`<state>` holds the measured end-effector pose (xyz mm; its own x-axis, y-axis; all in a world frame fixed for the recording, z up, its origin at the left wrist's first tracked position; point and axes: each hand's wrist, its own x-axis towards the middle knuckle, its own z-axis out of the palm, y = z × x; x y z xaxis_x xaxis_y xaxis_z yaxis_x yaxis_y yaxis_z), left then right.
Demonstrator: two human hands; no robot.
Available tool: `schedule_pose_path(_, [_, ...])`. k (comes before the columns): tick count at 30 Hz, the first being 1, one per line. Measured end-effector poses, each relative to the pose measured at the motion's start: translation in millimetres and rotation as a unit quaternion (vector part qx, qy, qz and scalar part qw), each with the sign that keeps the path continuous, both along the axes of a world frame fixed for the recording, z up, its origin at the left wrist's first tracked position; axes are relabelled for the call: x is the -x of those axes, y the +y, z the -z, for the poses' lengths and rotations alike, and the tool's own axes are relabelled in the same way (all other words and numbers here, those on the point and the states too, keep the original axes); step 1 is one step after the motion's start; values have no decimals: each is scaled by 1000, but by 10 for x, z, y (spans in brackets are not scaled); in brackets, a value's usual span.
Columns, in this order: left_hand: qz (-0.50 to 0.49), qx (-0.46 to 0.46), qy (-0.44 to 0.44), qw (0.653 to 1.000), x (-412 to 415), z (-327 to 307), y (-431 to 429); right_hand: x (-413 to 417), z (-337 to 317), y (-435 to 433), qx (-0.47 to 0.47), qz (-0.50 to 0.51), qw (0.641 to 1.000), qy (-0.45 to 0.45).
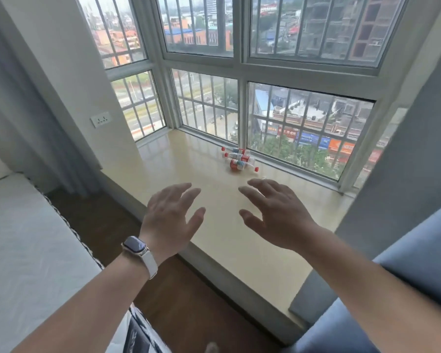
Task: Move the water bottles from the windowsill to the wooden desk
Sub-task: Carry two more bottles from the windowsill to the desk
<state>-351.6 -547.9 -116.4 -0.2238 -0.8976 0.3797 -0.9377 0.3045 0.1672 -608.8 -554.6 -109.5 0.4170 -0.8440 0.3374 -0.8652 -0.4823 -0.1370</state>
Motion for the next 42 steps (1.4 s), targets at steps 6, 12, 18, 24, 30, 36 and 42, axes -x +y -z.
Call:
schedule_pose_path(6, [7,20,-9,1000,-258,63,-471,-253,101,-438,-7,4,1000,22])
schedule_pose_path(12, [60,18,-11,998,-473,199,-1398,-458,190,-1094,-13,47,997,56])
schedule_pose_path(18, [108,3,12,994,-885,256,-2435,-903,209,-1803,-45,110,991,61])
schedule_pose_path(24, [152,-1,25,988,-1270,299,-3243,-1243,134,-2265,-59,187,979,55])
schedule_pose_path(30, [213,15,56,975,-1197,359,-3708,-1358,195,-2532,-94,236,965,71])
schedule_pose_path(36, [233,-11,40,972,-1197,410,-3951,-1301,252,-2731,-113,264,956,59])
schedule_pose_path(42, [242,-7,27,970,-1209,453,-4214,-1245,368,-2961,-117,267,955,48])
